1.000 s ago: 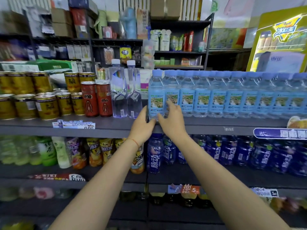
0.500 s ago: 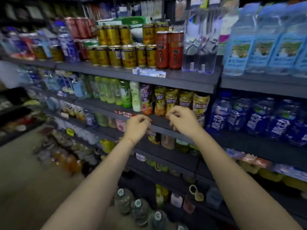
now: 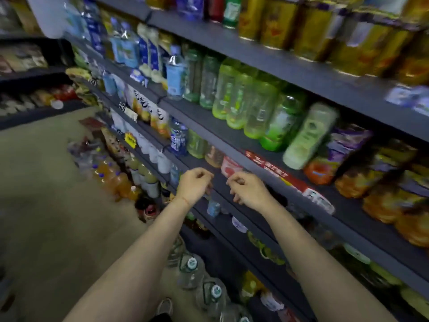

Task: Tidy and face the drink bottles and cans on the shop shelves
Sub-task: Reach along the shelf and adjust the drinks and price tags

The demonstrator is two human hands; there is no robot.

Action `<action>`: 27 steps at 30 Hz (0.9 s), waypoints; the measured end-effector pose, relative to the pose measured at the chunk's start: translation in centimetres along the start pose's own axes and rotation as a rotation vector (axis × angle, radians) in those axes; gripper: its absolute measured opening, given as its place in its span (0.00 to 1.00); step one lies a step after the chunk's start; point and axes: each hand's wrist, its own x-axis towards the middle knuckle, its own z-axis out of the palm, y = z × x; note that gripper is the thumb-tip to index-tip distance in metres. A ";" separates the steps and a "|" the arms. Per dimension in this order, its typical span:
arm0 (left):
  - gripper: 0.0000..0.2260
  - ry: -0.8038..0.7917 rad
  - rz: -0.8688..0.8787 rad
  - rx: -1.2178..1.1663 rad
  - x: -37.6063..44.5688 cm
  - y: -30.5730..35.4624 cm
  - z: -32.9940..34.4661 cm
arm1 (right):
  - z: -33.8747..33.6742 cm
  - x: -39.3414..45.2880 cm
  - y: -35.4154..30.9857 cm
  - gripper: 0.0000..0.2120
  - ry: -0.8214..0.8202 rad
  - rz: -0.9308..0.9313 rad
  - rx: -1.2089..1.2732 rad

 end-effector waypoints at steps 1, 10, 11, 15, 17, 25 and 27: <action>0.09 0.010 -0.027 -0.012 2.7 -1.0 -1.7 | 2.1 3.1 -0.8 0.05 -0.015 0.014 -0.004; 0.16 0.051 -0.119 -0.098 20.2 -5.9 -9.7 | 12.4 23.0 -6.4 0.32 -0.030 0.025 0.046; 0.17 0.061 -0.076 -0.101 21.7 -5.7 -10.0 | 12.9 24.8 -6.2 0.31 -0.008 0.019 0.049; 0.30 0.065 0.048 -0.072 28.0 -6.6 -10.4 | 13.6 28.9 -6.7 0.10 0.072 0.130 -0.096; 0.34 0.020 0.067 -0.034 29.3 -5.7 -10.3 | 14.1 29.7 -6.4 0.11 0.098 0.165 -0.100; 0.42 -0.068 -0.021 0.194 29.6 -5.6 -9.8 | 14.9 28.3 -3.9 0.36 0.009 0.161 0.131; 0.36 -0.077 -0.020 0.280 27.7 -5.4 -10.0 | 14.6 26.2 -4.2 0.39 -0.019 0.130 0.191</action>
